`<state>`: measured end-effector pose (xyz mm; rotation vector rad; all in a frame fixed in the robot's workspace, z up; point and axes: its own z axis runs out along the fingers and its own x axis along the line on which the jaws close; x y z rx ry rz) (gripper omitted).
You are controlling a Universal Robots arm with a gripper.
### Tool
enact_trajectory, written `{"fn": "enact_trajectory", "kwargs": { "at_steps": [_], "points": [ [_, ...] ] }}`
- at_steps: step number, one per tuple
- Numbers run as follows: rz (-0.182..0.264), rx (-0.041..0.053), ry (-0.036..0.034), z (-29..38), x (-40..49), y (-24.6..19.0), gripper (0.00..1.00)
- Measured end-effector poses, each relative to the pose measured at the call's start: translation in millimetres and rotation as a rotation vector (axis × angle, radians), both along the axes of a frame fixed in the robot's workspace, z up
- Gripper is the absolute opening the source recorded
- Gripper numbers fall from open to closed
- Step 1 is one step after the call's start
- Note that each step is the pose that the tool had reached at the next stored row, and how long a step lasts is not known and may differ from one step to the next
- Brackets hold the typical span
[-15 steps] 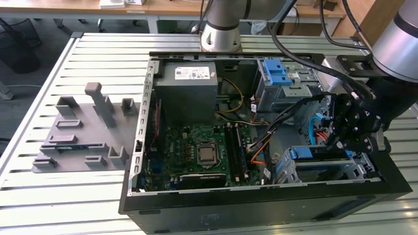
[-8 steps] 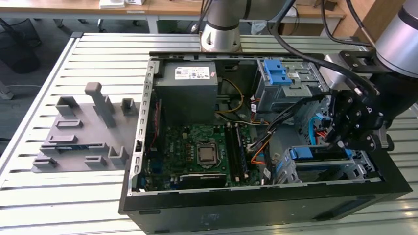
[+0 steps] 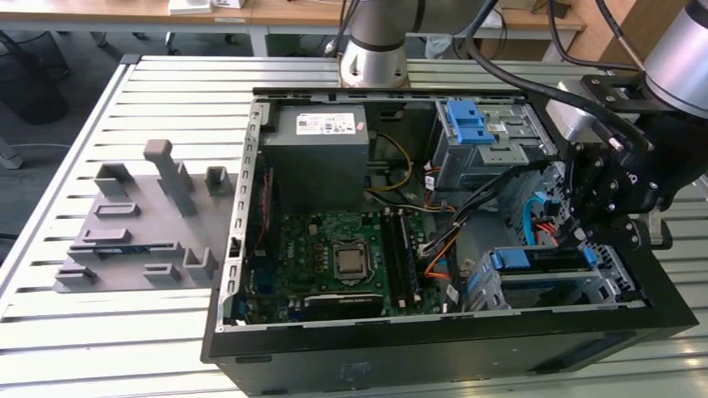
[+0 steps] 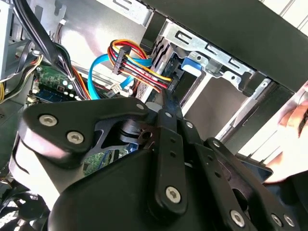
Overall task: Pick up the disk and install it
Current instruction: 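Insert the first disk wire, then insert the second disk wire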
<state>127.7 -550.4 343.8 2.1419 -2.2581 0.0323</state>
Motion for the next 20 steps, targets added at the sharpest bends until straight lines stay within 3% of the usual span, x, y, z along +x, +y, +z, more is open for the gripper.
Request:
{"fn": "enact_trajectory", "kwargs": {
  "at_steps": [20],
  "points": [
    [0.000,-0.0001,-0.0004,0.5,-2.0,0.0,0.11]
  ]
}}
